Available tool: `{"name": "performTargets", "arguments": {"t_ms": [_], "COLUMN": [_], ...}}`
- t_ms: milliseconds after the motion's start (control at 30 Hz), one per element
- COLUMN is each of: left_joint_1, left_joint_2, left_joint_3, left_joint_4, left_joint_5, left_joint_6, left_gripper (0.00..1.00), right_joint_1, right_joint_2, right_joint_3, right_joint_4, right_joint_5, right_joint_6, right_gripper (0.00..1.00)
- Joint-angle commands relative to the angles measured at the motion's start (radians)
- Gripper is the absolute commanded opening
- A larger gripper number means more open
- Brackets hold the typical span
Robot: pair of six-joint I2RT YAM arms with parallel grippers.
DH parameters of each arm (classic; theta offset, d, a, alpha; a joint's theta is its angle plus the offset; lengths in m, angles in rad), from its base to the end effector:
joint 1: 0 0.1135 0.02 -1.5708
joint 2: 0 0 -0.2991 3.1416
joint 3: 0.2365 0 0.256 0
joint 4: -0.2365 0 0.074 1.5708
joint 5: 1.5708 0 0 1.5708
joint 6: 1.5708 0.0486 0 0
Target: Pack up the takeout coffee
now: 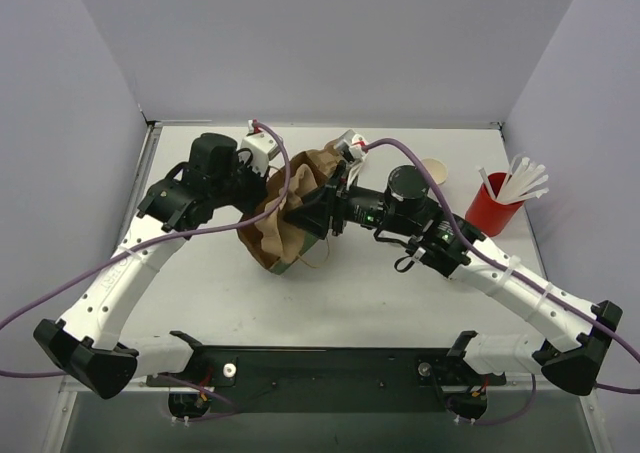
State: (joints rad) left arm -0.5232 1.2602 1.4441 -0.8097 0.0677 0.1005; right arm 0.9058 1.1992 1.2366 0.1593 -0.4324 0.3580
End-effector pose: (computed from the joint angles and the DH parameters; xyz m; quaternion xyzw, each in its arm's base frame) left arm 0.2249 -0.1335 0.4310 0.2877 0.8423 -0.1249 0.4384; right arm 0.1529 0.2279 0.4845 -0.3272 0.5515 0.5558 0.5289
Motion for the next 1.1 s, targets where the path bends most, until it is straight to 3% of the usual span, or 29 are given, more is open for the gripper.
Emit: {"name": "performTargets", "arguments": {"t_ms": [0,467,700,1067], "left_joint_1": [-0.006,-0.006,-0.035,-0.159], "left_joint_2": [-0.061,-0.091,-0.084,-0.090], "left_joint_3": [-0.001,0.015,0.052,0.036], "left_joint_4": [0.070,0.060,0.015,-0.026], "left_joint_5": [0.092,0.142,0.181,0.179], "left_joint_6": [-0.015,-0.039,-0.176,-0.245], "left_gripper": [0.00,0.00,0.00,0.00], "right_joint_1": [0.005,0.001,0.004,0.016], "right_joint_2": [-0.003,-0.027,0.026,0.071], "right_joint_3": [-0.048,-0.161,-0.069,-0.014], "right_joint_4": [0.221,0.030,-0.202,-0.316], "right_joint_5": [-0.104,0.027,0.138,0.264], "right_joint_6": [0.059,-0.080,-0.178,-0.297], "right_gripper": [0.37,0.37,0.37,0.37]}}
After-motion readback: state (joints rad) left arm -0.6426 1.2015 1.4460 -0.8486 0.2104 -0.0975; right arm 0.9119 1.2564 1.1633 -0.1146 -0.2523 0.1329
